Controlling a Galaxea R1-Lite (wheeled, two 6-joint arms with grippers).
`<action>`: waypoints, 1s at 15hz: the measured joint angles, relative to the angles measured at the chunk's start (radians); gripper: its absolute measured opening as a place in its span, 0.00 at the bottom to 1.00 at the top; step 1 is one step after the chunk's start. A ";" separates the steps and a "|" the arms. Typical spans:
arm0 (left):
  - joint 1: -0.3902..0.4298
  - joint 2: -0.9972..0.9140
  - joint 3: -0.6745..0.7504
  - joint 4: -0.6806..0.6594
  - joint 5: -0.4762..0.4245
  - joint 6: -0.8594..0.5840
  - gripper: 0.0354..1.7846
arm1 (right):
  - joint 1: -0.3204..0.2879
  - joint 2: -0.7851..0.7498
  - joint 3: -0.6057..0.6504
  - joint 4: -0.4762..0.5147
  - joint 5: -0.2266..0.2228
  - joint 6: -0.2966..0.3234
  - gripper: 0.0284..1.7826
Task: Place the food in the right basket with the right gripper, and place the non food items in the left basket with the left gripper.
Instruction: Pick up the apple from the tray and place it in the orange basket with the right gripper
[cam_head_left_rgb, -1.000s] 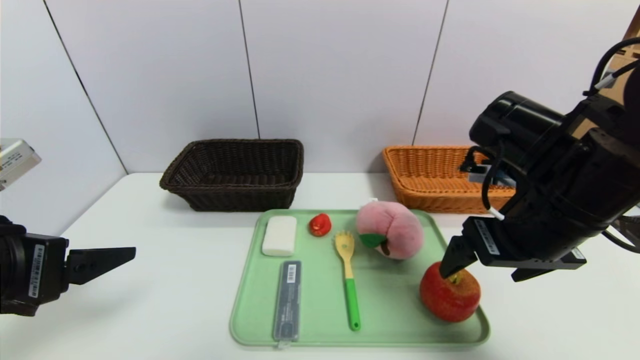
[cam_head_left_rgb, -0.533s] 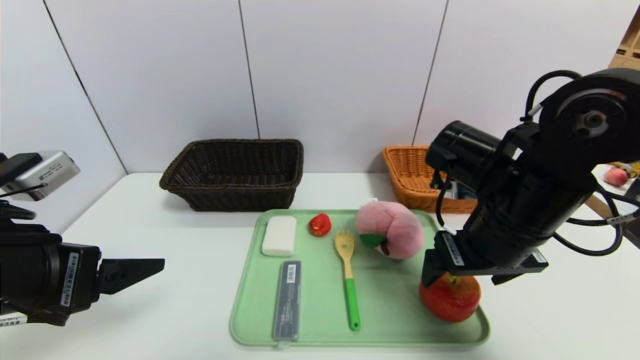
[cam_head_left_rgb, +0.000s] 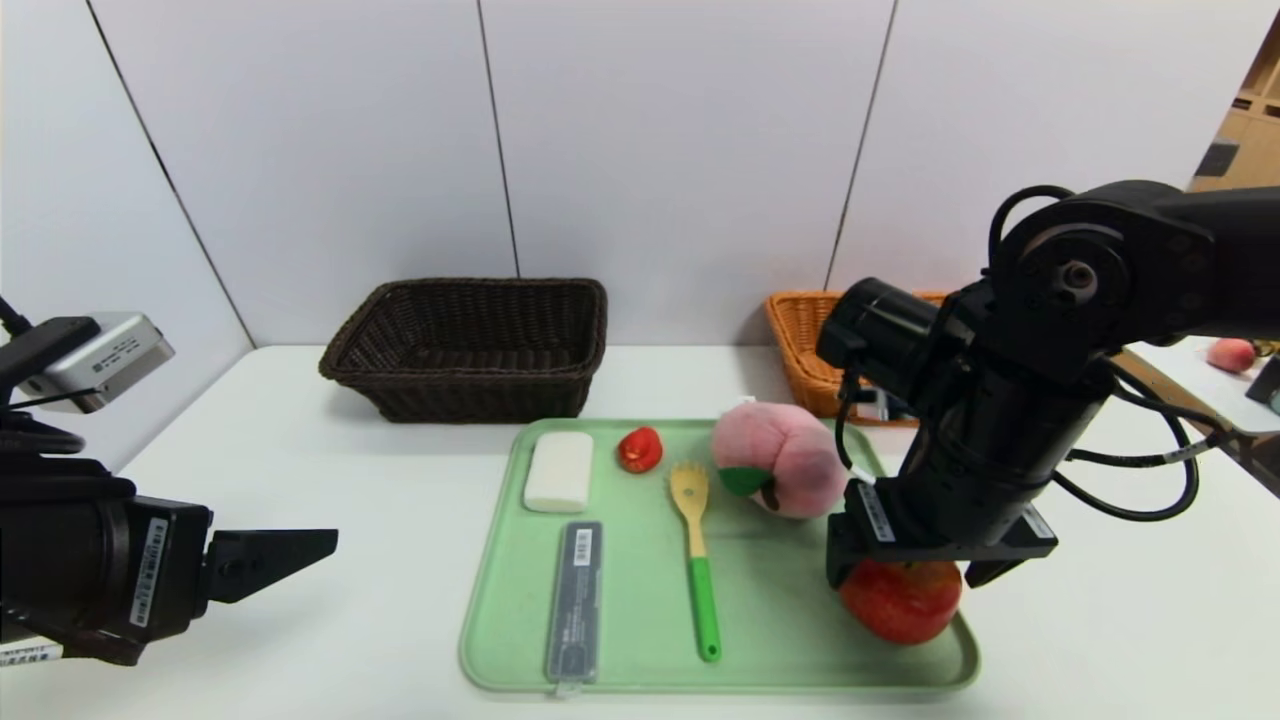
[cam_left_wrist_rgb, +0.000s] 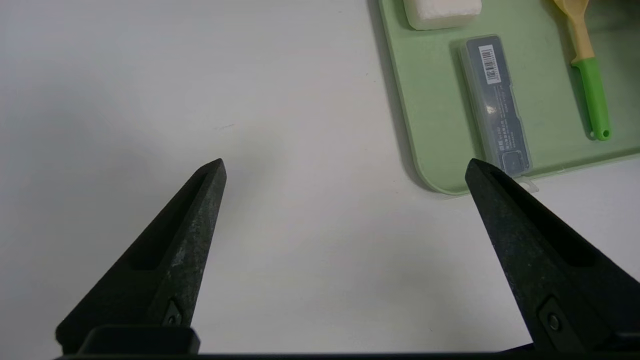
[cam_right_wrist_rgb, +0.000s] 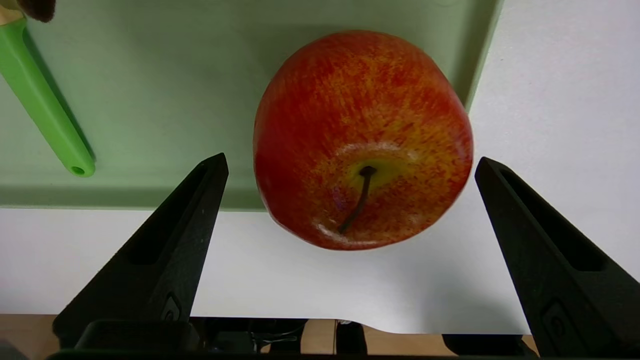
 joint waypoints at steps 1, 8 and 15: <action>0.000 -0.001 0.000 0.001 0.000 0.000 0.94 | -0.001 0.008 0.001 -0.005 0.004 0.001 0.96; 0.000 -0.021 0.007 0.004 0.000 0.000 0.94 | -0.006 0.051 0.009 -0.050 0.016 0.003 0.96; 0.000 -0.041 0.024 0.001 0.000 0.000 0.94 | -0.029 0.067 0.021 -0.052 0.046 0.009 0.70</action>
